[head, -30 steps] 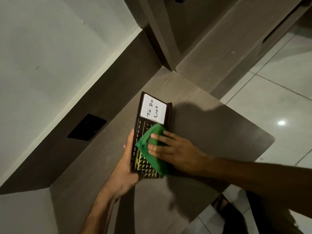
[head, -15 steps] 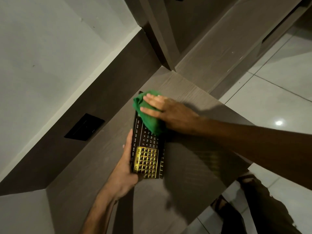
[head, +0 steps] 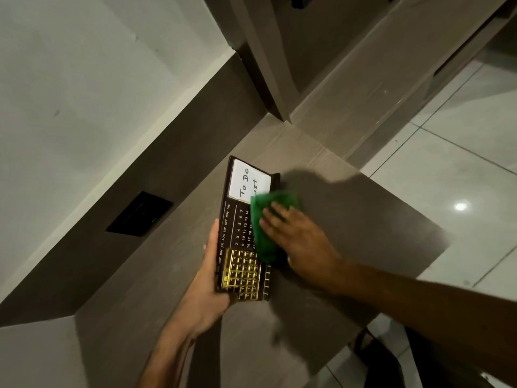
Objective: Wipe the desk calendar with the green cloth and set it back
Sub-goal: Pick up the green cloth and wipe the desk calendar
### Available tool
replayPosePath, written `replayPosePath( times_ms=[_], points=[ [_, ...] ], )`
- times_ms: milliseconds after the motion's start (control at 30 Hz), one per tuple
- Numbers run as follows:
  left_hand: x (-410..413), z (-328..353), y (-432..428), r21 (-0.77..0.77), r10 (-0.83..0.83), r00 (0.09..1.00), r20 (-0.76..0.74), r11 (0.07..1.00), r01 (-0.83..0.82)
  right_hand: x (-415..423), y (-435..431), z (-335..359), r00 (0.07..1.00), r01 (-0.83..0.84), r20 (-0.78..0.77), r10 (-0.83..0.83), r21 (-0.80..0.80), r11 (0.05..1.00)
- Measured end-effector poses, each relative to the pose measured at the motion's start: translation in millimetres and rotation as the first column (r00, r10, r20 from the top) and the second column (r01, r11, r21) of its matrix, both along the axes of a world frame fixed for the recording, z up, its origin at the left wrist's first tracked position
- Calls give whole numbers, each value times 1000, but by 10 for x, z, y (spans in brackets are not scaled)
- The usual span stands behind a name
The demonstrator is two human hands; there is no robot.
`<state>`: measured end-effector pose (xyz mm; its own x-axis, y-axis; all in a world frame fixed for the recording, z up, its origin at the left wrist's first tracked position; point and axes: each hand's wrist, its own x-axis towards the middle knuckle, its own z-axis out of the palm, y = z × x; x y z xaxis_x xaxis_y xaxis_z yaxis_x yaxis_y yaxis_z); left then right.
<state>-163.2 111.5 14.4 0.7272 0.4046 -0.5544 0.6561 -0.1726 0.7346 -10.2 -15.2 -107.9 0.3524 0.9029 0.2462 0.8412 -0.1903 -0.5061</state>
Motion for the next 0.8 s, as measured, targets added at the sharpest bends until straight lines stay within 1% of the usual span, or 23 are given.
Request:
replayPosePath(
  times_ms=[67, 167, 233, 300, 367, 400, 467, 500, 567, 633, 667, 733, 800],
  points=[
    [1, 6, -6, -8, 12, 1000, 11, 1000, -12, -345, -175, -27, 990, -136, 47, 136, 4, 991],
    [3, 23, -6, 39, -33, 999, -3, 999, 33, -686, -429, -65, 942, -323, 77, 325, -45, 945],
    [6, 25, 1, 52, -43, 999, -15, 998, 43, -746, -505, -20, 916, -388, 93, 391, -49, 920],
    [5, 23, 9, 47, -40, 999, -14, 998, 41, -713, -524, 60, 908, -414, 59, 415, -26, 910],
    [4, 22, 9, 35, -29, 1000, -2, 999, 29, -627, -541, 152, 891, -454, -17, 454, -23, 891],
    [6, 25, 8, 29, -20, 1000, -1, 999, 20, -577, -554, 179, 858, -507, -101, 504, -3, 862],
    [12, 30, 4, 23, -9, 1000, -4, 1000, 10, -508, -606, 225, 751, -598, -313, 582, 51, 800],
    [14, 31, 6, 30, -16, 1000, -8, 999, 16, -489, -646, 262, 707, -618, -377, 598, 81, 782],
    [12, 27, 4, 41, -24, 999, -28, 999, 25, -444, -697, 285, 669, -596, -457, 586, 140, 791],
    [6, 28, -6, 35, -11, 1000, -26, 999, 12, -406, -725, 330, 654, -471, -594, 467, 164, 867],
    [9, 33, -16, 27, 0, 1000, -15, 1000, 0, -351, -709, 359, 612, -398, -675, 411, 186, 898],
    [24, 47, -41, 14, 16, 1000, -11, 1000, -16, -180, -667, 411, 487, -275, -818, 307, 190, 942],
    [23, 53, -46, 71, -14, 998, -56, 997, 18, 51, -608, 480, 340, -142, -914, 220, 181, 973]
  ],
)
